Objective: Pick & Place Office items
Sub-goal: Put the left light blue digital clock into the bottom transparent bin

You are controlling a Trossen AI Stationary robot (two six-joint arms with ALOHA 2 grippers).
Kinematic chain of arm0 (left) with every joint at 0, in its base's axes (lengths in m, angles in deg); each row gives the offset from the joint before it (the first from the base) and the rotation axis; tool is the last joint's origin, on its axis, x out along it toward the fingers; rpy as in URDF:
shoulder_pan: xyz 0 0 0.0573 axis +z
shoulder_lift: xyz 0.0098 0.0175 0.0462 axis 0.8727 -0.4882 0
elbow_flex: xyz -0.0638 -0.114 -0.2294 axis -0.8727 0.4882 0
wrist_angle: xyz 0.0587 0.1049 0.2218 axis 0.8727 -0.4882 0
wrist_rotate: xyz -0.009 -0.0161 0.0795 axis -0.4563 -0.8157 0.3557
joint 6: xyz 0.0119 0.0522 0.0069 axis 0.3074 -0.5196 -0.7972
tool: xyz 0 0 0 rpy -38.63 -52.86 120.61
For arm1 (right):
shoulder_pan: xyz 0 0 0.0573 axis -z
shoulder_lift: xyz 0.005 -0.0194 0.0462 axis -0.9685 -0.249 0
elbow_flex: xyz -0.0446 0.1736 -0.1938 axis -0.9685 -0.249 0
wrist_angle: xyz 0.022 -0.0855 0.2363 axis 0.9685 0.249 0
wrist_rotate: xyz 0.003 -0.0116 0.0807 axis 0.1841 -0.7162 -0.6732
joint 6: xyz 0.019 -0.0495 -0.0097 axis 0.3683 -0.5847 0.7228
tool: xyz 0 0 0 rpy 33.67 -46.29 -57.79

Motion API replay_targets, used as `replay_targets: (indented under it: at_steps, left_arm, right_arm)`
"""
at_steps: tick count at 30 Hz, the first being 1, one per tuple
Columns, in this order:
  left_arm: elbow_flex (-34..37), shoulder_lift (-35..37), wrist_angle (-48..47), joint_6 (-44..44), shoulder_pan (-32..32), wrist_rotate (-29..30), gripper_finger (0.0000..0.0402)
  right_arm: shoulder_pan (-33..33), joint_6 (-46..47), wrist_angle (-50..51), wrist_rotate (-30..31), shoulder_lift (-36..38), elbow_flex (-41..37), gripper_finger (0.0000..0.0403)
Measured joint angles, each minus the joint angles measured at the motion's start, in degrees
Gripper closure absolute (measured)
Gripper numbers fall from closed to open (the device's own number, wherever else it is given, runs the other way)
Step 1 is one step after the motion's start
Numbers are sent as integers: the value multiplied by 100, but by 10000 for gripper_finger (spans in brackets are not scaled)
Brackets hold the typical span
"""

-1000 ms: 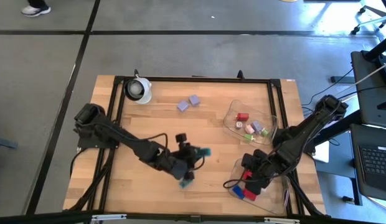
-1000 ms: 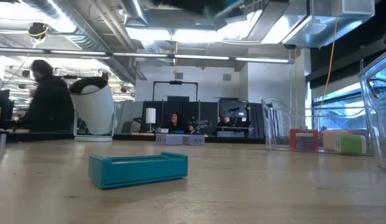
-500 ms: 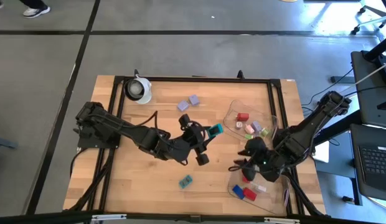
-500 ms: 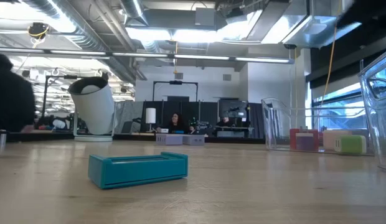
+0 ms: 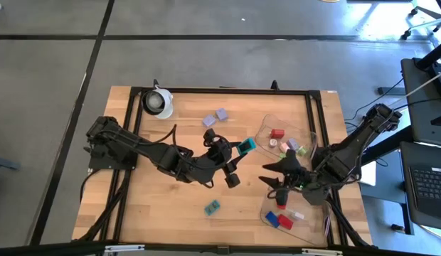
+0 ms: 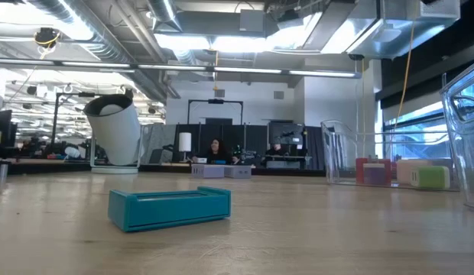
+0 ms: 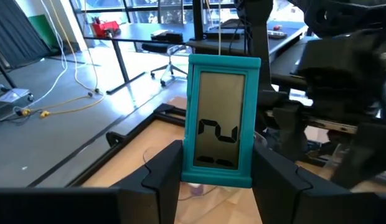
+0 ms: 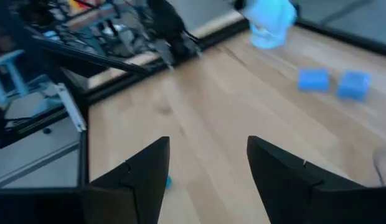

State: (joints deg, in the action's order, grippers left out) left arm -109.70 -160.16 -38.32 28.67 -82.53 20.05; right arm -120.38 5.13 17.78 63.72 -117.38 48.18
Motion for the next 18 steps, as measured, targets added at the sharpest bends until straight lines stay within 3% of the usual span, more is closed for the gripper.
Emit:
replay_targets:
  at_steps: [7,18]
  left_arm:
    - [0,0,172,57,-6,-350,245]
    - [0,0,215,105,-246,-563,244]
  right_arm:
    - [0,-1540,-1292,105,0,2,186]
    - [123,-2551,-1776,296,208,2,186]
